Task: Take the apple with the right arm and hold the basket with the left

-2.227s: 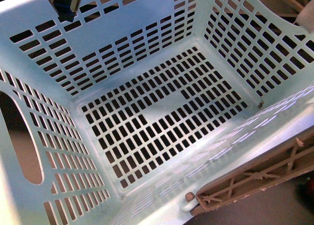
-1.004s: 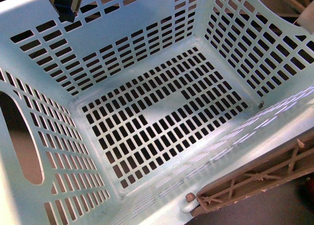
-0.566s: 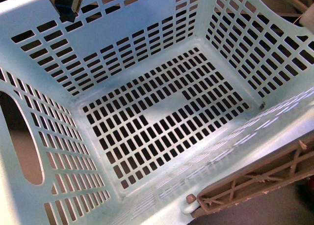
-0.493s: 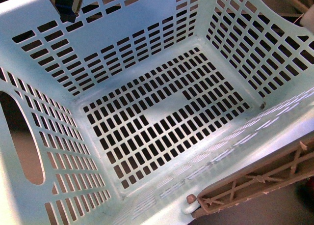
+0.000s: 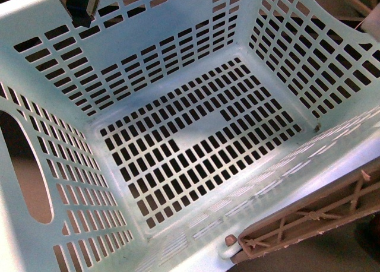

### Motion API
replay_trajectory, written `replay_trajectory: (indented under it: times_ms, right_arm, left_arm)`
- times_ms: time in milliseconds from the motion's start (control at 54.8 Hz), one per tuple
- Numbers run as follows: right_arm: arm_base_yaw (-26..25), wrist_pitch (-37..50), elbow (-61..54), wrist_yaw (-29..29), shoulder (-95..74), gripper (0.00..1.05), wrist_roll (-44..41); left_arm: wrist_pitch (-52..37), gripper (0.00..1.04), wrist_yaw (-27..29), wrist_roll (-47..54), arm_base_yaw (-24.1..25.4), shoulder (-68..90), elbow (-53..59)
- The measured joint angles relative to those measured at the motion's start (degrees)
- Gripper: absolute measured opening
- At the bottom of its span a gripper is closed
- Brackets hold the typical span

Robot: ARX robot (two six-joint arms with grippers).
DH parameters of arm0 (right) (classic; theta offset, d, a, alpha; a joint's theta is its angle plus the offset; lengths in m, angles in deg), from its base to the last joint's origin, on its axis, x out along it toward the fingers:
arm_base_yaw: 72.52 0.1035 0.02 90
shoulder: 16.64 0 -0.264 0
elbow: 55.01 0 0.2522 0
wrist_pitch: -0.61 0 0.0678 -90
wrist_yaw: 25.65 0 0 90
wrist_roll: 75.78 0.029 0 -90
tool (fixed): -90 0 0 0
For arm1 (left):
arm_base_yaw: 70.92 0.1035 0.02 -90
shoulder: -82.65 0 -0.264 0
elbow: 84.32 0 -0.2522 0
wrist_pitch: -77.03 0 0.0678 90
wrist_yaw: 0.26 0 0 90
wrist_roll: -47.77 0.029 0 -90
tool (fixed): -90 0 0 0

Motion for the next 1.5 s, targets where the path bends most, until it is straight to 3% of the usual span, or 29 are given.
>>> replay_trajectory:
  times_ms: [110,292,511,621,657,748,1004,1223,1333,1424,1497]
  right_arm:
    - [5.6,-1.1,0.2,-0.6,5.2,0.79,0.8]
    - [21.5,-1.5,1.1,-5.8,7.4,0.79,1.9]
    - [35.3,-1.6,1.0,-8.5,5.6,0.79,2.2]
    - [38.0,-1.6,0.4,-9.3,4.4,0.79,2.3]
    - [38.4,-1.6,0.0,-9.8,4.2,0.80,2.2]
    - [38.5,-1.6,-0.6,-10.9,4.2,0.98,2.7]
    - [34.6,-0.6,-2.7,-17.4,9.3,0.96,2.8]
    - [28.1,-4.0,-8.5,-29.2,22.4,0.96,-2.0]
    - [27.2,-4.2,-9.6,-30.1,24.8,0.96,-3.4]
    - [25.7,9.9,-15.5,-22.6,26.4,0.82,-12.3]
    - [24.6,17.6,-20.9,-20.5,28.5,0.68,-18.1]
  left_arm:
    - [0.0,0.17,0.0,0.0,0.0,0.0,0.0]
    - [0.0,0.17,0.0,0.0,0.0,0.0,0.0]
    - [0.0,0.17,0.0,0.0,0.0,0.0,0.0]
    - [0.0,0.17,0.0,0.0,0.0,0.0,0.0]
    - [0.0,0.17,0.0,0.0,0.0,0.0,0.0]
    - [0.0,0.17,0.0,0.0,0.0,0.0,0.0]
    - [0.0,0.17,0.0,0.0,0.0,0.3,0.0]
    - [0.0,0.17,0.4,0.0,0.0,0.3,0.0]
    - [0.0,0.17,0.2,0.1,0.0,0.3,0.0]
    - [0.0,0.17,0.0,0.2,-0.1,0.3,0.0]
    - [0.0,0.17,-0.4,-0.1,-0.1,0.3,0.0]
